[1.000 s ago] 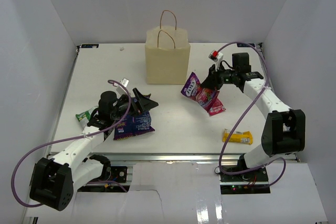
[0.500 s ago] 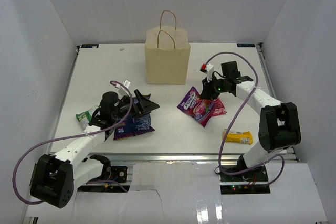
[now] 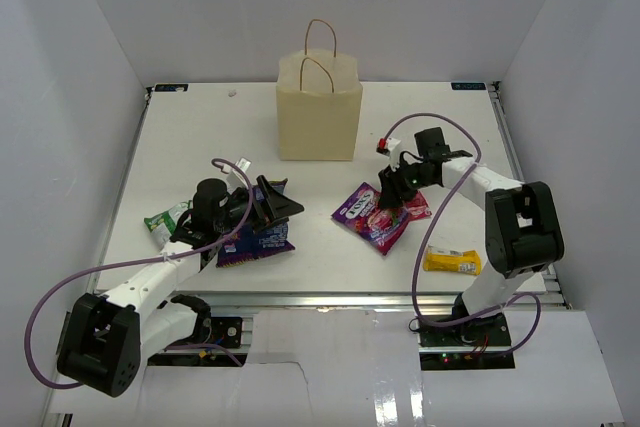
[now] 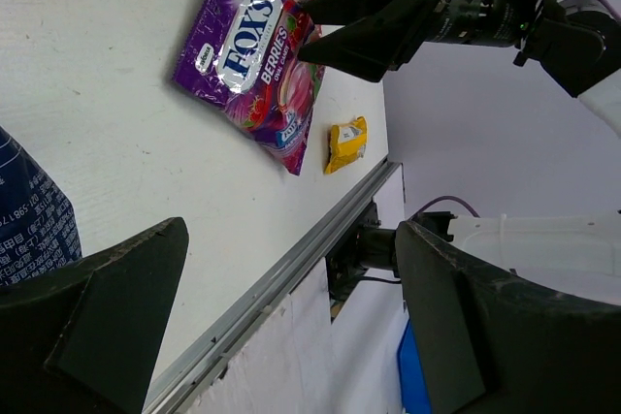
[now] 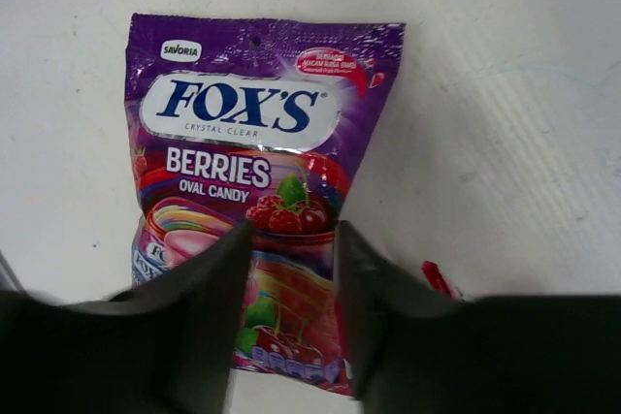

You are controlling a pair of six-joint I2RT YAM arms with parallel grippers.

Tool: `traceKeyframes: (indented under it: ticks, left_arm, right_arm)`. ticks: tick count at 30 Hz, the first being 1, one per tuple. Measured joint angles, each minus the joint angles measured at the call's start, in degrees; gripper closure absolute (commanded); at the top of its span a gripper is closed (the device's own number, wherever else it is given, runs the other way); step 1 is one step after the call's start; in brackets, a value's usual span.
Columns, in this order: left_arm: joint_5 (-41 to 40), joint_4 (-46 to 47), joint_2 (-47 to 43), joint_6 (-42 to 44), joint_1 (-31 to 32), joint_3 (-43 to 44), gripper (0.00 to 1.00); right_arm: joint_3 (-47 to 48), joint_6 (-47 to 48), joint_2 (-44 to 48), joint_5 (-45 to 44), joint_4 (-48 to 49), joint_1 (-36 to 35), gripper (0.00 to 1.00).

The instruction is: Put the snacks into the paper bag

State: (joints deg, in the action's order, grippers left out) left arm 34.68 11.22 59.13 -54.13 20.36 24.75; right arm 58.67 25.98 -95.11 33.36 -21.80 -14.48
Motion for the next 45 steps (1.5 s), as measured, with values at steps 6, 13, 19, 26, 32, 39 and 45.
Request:
traceKeyframes:
  ticks: [6,13,19,26,32,39,45]
  left_arm:
    - [0.2,0.0,0.0,-0.2,0.2,0.0,0.02]
    - [0.3,0.0,0.0,-0.4,0.5,0.0,0.02]
    - [0.3,0.0,0.0,-0.4,0.8,0.0,0.02]
    - [0.1,-0.2,-1.4,-0.3,0.8,0.0,0.02]
    - [-6.1,-7.9,-9.9,3.3,0.8,2.1,0.02]
    - [-19.4,-22.3,-18.5,9.5,0.8,7.1,0.02]
    - [-26.9,-29.2,-22.8,10.6,0.8,7.1,0.02]
  right_arm:
    - [1.9,3.9,-5.4,2.6,-4.7,-0.1,0.18]
    - [3.8,6.9,-7.8,3.6,-7.3,-0.1,0.23]
    - [4.1,8.6,-9.2,7.6,-9.9,-0.1,0.82]
    - [7.7,12.4,-8.6,12.0,-17.3,0.8,0.92]
    - [16.3,15.2,-2.1,12.7,-22.2,1.7,0.92]
    - [30.7,8.4,9.7,7.9,-12.5,1.8,0.92]
    - [50.1,1.2,4.4,-2.2,-3.7,0.3,0.92]
